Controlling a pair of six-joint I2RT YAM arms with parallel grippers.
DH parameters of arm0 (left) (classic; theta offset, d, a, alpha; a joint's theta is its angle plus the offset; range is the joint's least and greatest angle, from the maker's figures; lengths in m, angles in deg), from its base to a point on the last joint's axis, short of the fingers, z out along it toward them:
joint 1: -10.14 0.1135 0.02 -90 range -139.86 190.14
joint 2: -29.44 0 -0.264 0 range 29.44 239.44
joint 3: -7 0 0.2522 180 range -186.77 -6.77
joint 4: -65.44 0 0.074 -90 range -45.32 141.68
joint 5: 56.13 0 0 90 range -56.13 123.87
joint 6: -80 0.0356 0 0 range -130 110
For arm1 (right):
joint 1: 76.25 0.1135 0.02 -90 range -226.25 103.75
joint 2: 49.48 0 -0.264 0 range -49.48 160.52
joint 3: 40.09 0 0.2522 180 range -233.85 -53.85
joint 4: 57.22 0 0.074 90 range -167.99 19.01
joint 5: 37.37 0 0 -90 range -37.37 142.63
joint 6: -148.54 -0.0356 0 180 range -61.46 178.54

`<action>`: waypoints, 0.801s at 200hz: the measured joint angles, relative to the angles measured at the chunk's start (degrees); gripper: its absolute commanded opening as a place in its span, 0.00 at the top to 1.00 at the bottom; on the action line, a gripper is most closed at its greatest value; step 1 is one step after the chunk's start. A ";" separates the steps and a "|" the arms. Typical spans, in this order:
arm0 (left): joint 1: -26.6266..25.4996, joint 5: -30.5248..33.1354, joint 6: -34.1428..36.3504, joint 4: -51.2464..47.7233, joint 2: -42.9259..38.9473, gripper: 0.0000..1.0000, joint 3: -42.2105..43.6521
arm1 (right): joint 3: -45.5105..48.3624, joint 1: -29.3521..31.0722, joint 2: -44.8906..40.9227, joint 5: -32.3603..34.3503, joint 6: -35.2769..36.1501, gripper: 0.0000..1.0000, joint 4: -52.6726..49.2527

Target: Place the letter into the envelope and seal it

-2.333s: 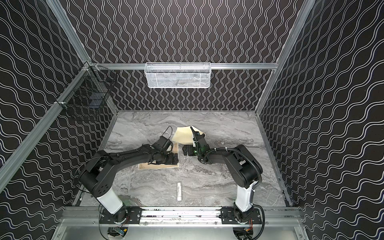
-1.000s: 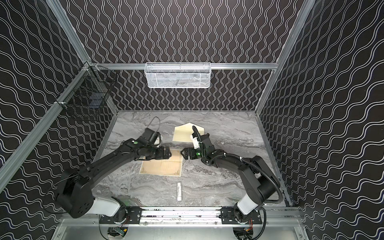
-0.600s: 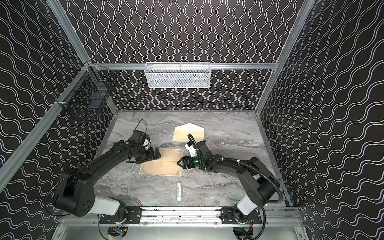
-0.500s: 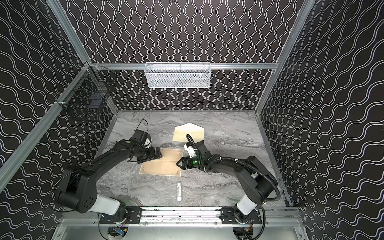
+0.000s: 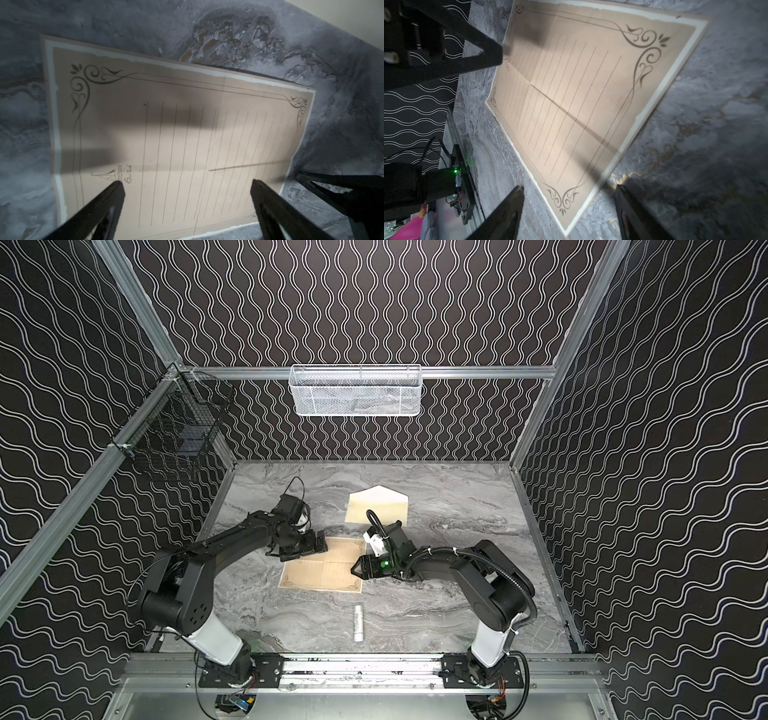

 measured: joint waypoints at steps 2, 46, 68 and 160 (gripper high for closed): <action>0.00 -0.09 -0.02 0.00 0.20 0.01 0.00 | 0.00 0.00 0.09 -0.17 0.02 0.29 0.20; -0.83 -2.43 0.00 1.11 1.97 0.01 0.79 | -0.87 0.00 2.23 -1.95 0.07 0.30 2.80; -0.94 -2.89 0.22 1.55 2.49 0.01 1.44 | -1.22 -0.02 3.02 -2.19 0.17 0.30 3.78; -0.94 -7.65 1.01 5.86 2.03 0.01 3.28 | -1.40 -0.13 4.87 -3.06 0.44 0.31 7.34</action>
